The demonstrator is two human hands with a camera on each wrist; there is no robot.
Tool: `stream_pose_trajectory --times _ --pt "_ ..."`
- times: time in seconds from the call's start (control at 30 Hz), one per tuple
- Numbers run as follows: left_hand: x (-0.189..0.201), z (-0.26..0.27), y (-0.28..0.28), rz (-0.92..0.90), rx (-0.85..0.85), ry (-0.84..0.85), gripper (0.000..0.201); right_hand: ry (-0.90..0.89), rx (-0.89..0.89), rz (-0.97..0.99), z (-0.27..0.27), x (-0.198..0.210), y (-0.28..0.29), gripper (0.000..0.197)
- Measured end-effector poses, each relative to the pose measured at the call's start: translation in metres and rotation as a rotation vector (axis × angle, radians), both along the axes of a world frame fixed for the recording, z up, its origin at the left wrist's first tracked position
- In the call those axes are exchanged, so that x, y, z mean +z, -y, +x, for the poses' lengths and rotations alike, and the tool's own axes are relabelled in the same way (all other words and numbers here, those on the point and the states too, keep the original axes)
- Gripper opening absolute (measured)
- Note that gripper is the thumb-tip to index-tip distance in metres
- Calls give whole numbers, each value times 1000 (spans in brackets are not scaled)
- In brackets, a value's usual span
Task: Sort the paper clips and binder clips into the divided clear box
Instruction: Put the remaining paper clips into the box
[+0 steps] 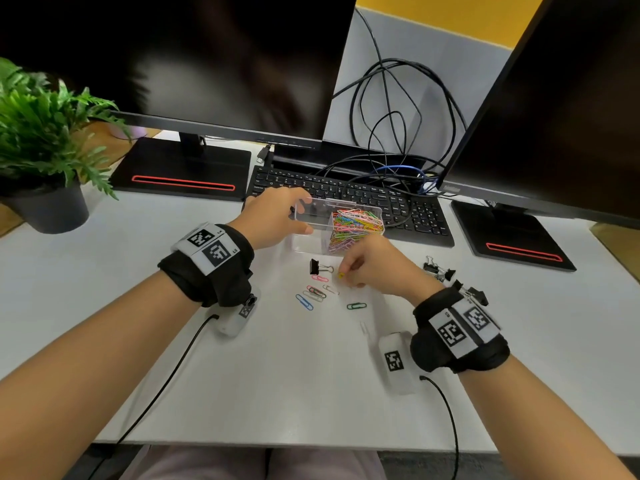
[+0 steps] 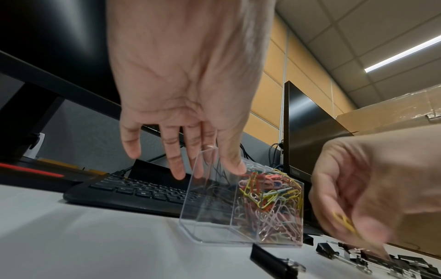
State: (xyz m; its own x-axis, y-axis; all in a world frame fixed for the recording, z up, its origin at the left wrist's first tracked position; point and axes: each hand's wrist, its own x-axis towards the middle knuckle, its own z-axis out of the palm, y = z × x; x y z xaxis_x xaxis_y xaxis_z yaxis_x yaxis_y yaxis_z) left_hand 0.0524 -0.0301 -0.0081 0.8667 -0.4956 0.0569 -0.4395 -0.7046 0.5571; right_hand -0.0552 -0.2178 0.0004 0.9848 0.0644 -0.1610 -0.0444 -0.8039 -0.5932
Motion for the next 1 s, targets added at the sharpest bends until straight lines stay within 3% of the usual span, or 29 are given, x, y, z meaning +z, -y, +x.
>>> stream_pose_trajectory --times 0.2,0.33,0.43,0.7,1.0 --pt "-4 3 0 2 -3 -10 54 233 -187 121 12 38 27 11" --pt "-4 3 1 13 2 -6 54 347 -318 77 34 48 35 12" --pt "-3 2 1 26 9 -6 54 345 -281 -2 44 48 29 4" --pt "-2 1 1 16 5 -7 54 282 -274 -87 49 45 21 14" --pt "-2 0 0 10 0 -11 53 404 -275 65 24 51 28 9"
